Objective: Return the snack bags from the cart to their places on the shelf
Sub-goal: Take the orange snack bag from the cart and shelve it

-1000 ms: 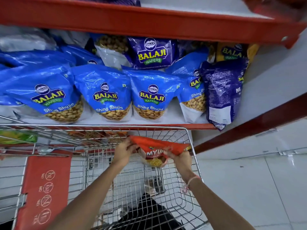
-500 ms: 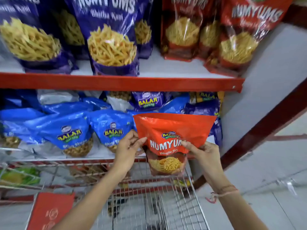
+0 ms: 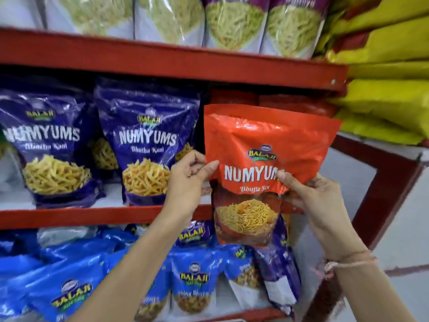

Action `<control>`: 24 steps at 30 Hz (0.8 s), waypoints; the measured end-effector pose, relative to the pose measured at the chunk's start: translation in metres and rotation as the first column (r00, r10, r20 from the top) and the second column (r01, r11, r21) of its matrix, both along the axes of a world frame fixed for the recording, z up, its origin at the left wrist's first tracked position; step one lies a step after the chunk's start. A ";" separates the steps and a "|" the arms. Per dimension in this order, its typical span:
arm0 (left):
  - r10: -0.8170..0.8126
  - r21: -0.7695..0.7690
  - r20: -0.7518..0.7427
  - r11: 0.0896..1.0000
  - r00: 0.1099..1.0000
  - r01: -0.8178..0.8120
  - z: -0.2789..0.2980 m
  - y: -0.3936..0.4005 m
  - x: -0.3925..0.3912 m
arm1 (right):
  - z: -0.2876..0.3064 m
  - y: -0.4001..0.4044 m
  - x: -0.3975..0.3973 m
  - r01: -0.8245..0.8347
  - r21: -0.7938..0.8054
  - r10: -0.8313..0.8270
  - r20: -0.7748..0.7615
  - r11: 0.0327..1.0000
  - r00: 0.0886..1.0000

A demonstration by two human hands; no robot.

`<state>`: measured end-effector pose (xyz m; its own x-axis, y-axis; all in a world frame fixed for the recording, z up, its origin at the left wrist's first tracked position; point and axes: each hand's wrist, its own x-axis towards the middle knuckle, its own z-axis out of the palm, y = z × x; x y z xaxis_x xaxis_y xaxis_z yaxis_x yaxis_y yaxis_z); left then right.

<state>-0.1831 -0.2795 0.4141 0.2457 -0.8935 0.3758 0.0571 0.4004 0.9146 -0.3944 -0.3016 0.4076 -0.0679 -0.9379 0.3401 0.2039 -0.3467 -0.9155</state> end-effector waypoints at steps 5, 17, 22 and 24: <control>0.076 -0.054 -0.057 0.995 0.995 -0.079 0.033 -0.036 -0.004 | 0.034 -0.045 0.008 -0.015 -0.048 0.016 0.029 0.999 0.999; 0.487 -0.182 0.076 0.865 0.870 -0.468 0.025 -0.115 -0.008 | 0.025 -0.140 0.041 -0.012 0.039 0.009 0.093 0.999 0.996; 0.472 -0.100 0.081 0.880 0.878 -0.464 0.012 -0.139 -0.006 | 0.014 -0.159 0.047 -0.040 0.087 0.031 0.096 0.995 0.995; 0.462 -0.063 0.099 0.887 0.881 -0.458 0.009 -0.144 -0.007 | 0.014 -0.164 0.047 -0.055 0.075 0.051 0.052 0.996 0.997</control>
